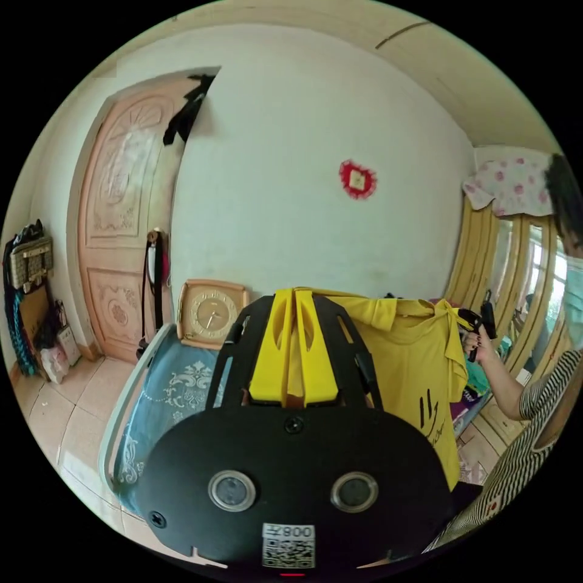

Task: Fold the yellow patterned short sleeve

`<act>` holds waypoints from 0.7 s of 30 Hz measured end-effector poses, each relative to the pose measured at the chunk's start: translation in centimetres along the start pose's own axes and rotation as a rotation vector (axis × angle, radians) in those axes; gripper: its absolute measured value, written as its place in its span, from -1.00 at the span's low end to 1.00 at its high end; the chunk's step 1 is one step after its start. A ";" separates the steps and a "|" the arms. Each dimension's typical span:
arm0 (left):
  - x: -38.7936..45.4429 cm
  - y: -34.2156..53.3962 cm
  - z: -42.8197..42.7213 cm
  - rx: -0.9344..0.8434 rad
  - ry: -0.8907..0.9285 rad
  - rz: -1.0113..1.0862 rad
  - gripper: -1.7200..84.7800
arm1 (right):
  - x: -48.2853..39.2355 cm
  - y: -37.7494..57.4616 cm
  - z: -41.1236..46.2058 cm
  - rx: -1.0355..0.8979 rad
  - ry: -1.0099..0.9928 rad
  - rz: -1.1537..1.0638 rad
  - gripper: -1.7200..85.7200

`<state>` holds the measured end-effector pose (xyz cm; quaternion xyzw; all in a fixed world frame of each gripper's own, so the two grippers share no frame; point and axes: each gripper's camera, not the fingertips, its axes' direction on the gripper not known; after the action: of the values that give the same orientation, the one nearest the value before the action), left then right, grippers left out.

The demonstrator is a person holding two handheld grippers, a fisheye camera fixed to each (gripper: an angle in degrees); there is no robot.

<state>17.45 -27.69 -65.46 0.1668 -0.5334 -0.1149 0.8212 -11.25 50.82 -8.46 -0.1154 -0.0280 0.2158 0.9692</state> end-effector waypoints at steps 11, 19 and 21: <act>-11.4 2.8 36.7 -0.632 -0.143 -0.237 -0.88 | 32.9 17.5 20.7 -0.336 0.275 0.501 -0.95; -16.2 2.2 34.6 -0.619 -0.168 -0.244 -0.79 | 28.4 30.8 20.1 -0.453 0.318 0.288 -0.89; -18.8 1.9 33.3 -0.633 -0.246 -0.313 -0.76 | 25.4 34.9 20.8 -0.519 0.376 0.206 -0.84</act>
<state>-20.55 -24.07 -67.94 -0.0310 -0.5340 -0.4174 0.7346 -4.80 96.67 3.63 -0.3984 0.1092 0.2732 0.8688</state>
